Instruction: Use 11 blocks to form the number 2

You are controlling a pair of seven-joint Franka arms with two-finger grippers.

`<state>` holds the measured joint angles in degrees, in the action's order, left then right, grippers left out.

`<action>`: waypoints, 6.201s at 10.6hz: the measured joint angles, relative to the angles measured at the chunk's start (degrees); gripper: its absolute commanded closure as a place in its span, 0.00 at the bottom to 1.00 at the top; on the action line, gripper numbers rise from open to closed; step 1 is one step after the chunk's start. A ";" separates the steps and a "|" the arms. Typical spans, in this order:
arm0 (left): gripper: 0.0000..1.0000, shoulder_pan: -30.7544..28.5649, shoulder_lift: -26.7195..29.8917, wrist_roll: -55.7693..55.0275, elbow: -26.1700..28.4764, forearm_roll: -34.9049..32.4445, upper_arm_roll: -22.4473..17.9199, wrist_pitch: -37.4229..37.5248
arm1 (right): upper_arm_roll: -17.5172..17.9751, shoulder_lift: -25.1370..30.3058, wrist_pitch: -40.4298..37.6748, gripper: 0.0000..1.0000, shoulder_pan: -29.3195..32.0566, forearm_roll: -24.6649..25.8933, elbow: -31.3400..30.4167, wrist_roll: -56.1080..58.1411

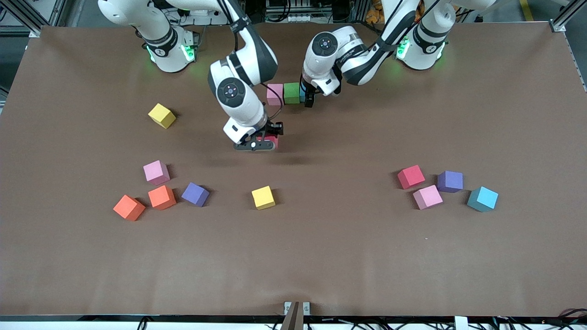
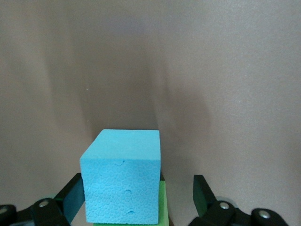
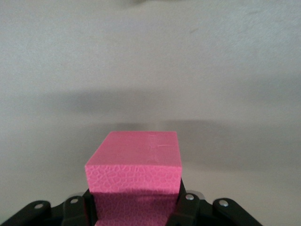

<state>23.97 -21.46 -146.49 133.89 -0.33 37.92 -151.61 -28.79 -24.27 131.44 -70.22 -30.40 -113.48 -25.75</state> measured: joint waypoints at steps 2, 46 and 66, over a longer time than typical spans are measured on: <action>0.00 0.00 0.62 0.00 -0.02 -0.08 0.02 0.48 | 0.03 -0.75 1.49 0.90 -1.64 -0.16 -0.15 -1.88; 0.00 -45.68 -6.25 90.04 -18.23 -16.42 -3.51 23.21 | 8.40 -10.61 2.79 0.10 -11.06 -2.27 6.42 -16.28; 0.31 -45.48 -10.48 93.58 -19.65 -18.53 -3.72 20.82 | -5.58 -11.81 1.79 0.00 -7.06 -6.06 9.62 10.32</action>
<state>-21.50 -31.94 -52.91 114.24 -18.86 34.20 -130.79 -34.36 -36.09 133.23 -77.28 -36.46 -103.86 -15.43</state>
